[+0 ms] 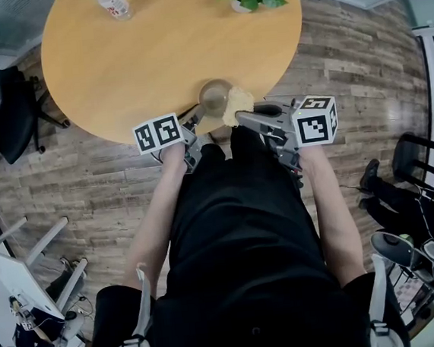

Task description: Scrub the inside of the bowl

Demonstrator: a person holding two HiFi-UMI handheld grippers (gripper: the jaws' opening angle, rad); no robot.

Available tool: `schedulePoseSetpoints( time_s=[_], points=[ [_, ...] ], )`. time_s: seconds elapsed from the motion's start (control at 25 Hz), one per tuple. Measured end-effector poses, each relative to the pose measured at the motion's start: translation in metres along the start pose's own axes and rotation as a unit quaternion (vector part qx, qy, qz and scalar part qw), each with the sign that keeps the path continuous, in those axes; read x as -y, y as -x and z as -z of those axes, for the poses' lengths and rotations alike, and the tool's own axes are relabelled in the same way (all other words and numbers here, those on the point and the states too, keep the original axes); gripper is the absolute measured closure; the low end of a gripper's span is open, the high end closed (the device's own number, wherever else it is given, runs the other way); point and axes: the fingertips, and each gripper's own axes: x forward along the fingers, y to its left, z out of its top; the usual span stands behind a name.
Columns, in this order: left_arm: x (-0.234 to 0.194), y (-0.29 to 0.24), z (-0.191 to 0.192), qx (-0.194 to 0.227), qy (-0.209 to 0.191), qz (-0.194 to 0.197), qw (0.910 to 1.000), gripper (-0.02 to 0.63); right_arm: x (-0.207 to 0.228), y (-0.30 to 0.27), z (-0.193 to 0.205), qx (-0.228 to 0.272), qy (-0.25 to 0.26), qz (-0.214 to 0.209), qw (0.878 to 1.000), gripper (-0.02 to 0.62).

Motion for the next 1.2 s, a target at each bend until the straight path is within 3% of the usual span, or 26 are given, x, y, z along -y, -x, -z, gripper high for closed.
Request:
schedulePoseSetpoints(
  time_s=[0.32,0.72,1.0,1.2],
  points=[
    [-0.002,-0.001,-0.004,0.0,0.014,0.014,0.9998,0.574,0.001,0.002,-0.002,0.017,-0.065,-0.04,0.997,0.558],
    [-0.005,0.001,-0.002,-0.007,0.012,0.009,0.9999,0.572,0.012,0.006,-0.003,0.016,-0.035,0.017,0.999,0.557],
    [-0.017,0.007,-0.002,-0.001,0.013,-0.01,0.9999,0.568,0.015,0.013,-0.018,0.05,-0.032,0.018,0.998,0.558],
    [-0.023,0.014,-0.005,0.011,0.005,-0.021,0.9997,0.554,0.022,0.021,-0.027,0.058,-0.018,0.042,0.997,0.558]
  ],
)
